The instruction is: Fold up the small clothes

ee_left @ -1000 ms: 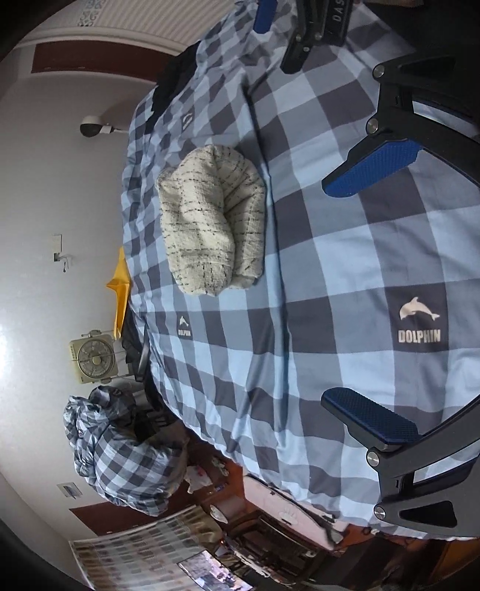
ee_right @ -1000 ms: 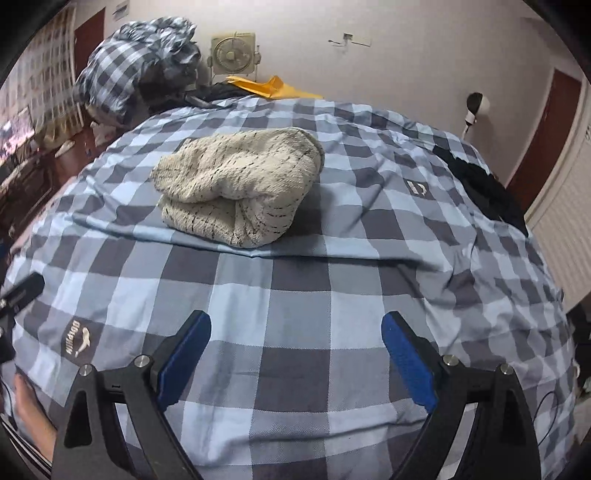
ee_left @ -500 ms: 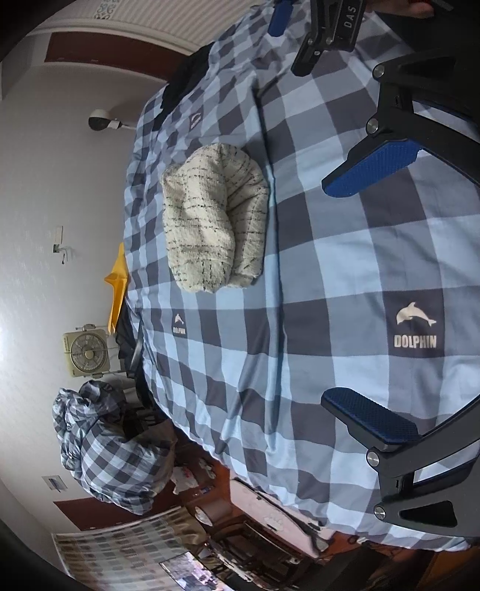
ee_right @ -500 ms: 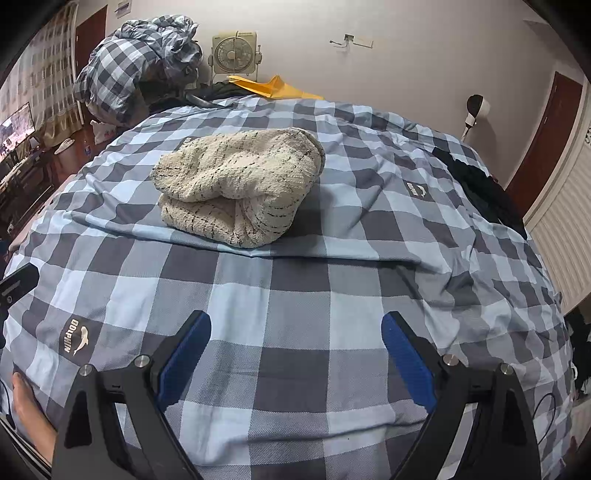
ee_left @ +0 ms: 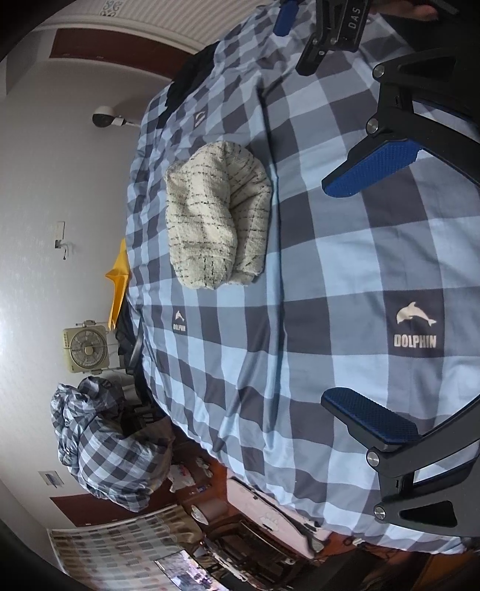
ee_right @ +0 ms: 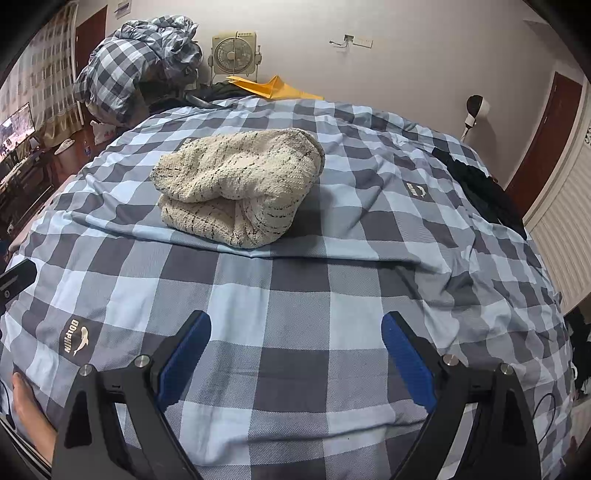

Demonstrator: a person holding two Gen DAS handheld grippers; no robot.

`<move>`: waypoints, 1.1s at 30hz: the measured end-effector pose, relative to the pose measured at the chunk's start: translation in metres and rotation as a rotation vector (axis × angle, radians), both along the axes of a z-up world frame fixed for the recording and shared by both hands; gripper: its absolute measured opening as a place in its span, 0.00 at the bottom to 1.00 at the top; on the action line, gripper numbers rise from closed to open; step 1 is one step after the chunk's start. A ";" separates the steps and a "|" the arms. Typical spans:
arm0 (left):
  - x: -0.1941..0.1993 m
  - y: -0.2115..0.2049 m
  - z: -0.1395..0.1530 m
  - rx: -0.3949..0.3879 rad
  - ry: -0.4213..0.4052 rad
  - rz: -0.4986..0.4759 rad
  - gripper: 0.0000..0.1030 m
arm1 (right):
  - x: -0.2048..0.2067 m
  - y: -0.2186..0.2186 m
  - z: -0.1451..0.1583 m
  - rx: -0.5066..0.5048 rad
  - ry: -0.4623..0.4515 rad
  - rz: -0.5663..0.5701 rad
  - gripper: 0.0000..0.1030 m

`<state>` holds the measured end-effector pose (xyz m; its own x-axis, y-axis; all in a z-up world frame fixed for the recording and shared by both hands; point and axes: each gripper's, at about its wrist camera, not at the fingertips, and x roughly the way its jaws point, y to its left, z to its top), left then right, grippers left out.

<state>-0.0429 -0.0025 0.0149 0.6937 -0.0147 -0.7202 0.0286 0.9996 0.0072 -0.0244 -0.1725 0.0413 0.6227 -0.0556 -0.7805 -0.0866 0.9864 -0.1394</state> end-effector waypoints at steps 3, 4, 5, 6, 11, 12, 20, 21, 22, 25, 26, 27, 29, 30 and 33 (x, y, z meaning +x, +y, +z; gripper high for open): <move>0.000 0.000 0.000 0.001 0.000 0.001 1.00 | 0.000 0.001 0.000 -0.001 0.001 -0.001 0.89; 0.000 0.000 0.000 0.000 0.000 0.000 1.00 | -0.001 0.001 0.000 -0.002 0.001 -0.002 0.89; 0.000 0.000 0.000 0.000 0.000 0.000 1.00 | -0.001 0.001 0.000 -0.002 0.001 -0.002 0.89; 0.000 0.000 0.000 0.001 0.000 0.000 1.00 | -0.001 0.001 0.001 -0.001 0.000 -0.002 0.89; 0.000 -0.001 0.000 0.001 -0.001 0.002 1.00 | -0.001 0.001 0.000 -0.002 0.001 -0.002 0.89; 0.000 -0.001 0.000 0.000 0.000 0.002 1.00 | -0.001 0.001 0.000 -0.001 0.001 -0.002 0.89; 0.000 -0.001 0.000 0.001 -0.001 0.002 1.00 | -0.001 0.001 0.000 -0.001 0.001 -0.002 0.89; 0.000 -0.001 0.001 0.001 -0.002 0.002 1.00 | -0.001 0.001 0.000 -0.001 0.001 -0.003 0.89; 0.000 0.000 0.001 0.001 -0.003 0.003 1.00 | -0.001 0.001 0.000 -0.001 0.001 -0.003 0.89; 0.001 0.001 0.002 0.002 -0.007 0.005 1.00 | -0.001 0.001 0.000 -0.001 0.001 -0.003 0.89; 0.001 0.002 0.003 0.004 -0.009 0.004 1.00 | -0.001 0.001 0.000 -0.001 0.001 -0.003 0.89; 0.001 0.003 0.003 0.006 -0.010 0.004 1.00 | -0.001 0.001 0.000 -0.001 0.002 -0.003 0.89; 0.001 0.003 0.003 0.007 -0.010 0.002 1.00 | -0.001 0.001 0.000 -0.001 0.002 -0.003 0.89; 0.001 0.003 0.003 0.008 -0.011 0.003 1.00 | -0.001 0.001 0.000 -0.002 0.003 -0.003 0.89; 0.002 0.004 0.004 0.011 -0.015 0.001 1.00 | -0.002 0.002 0.000 -0.002 0.001 -0.004 0.89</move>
<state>-0.0413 0.0015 0.0189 0.7047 -0.0059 -0.7095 0.0273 0.9994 0.0189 -0.0262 -0.1708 0.0417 0.6214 -0.0597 -0.7812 -0.0824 0.9866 -0.1409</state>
